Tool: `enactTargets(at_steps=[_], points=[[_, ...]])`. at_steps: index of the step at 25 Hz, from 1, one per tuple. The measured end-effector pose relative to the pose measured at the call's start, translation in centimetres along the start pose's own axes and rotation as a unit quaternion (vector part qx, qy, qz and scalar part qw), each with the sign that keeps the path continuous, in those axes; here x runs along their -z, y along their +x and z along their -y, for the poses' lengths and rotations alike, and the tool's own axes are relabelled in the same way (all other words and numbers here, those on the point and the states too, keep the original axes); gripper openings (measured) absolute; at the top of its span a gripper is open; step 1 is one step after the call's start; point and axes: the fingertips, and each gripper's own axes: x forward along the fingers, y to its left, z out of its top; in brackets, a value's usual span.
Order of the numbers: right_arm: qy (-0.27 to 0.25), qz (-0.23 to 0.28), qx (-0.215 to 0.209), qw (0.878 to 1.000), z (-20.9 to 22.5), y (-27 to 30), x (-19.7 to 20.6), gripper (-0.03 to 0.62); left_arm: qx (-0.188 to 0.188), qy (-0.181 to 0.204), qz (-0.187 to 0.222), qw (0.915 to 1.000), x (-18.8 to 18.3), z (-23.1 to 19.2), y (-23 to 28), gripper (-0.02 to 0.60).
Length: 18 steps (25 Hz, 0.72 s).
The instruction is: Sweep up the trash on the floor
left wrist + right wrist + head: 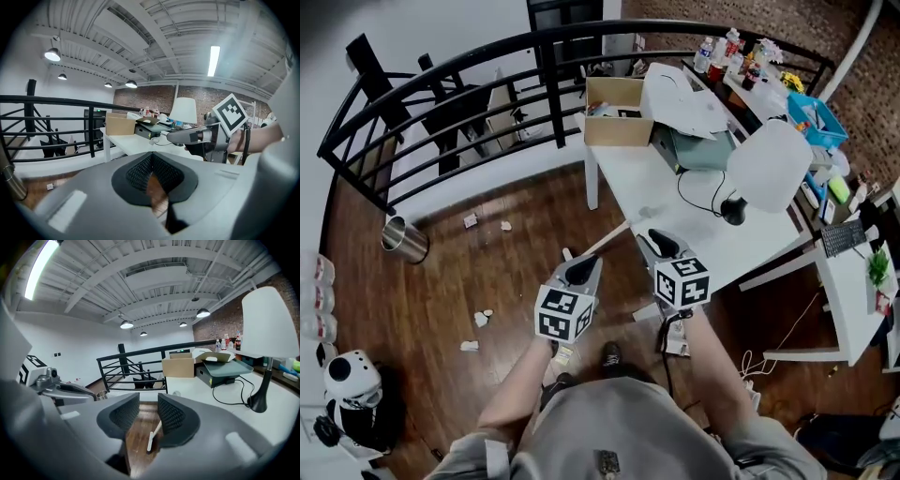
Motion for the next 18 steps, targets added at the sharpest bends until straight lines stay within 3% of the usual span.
enactTargets(at_steps=[7, 18], points=[[0.004, -0.053, 0.001, 0.999, 5.6, 6.2, 2.5, 0.216, -0.018, -0.012, -0.026, 0.9994, 1.4, -1.3, 4.1, 0.008], [0.016, -0.102, -0.033, 0.994, 7.7, 13.8, 4.7, 0.205, -0.063, -0.034, -0.062, 0.9955, 3.7, -4.9, 5.7, 0.008]])
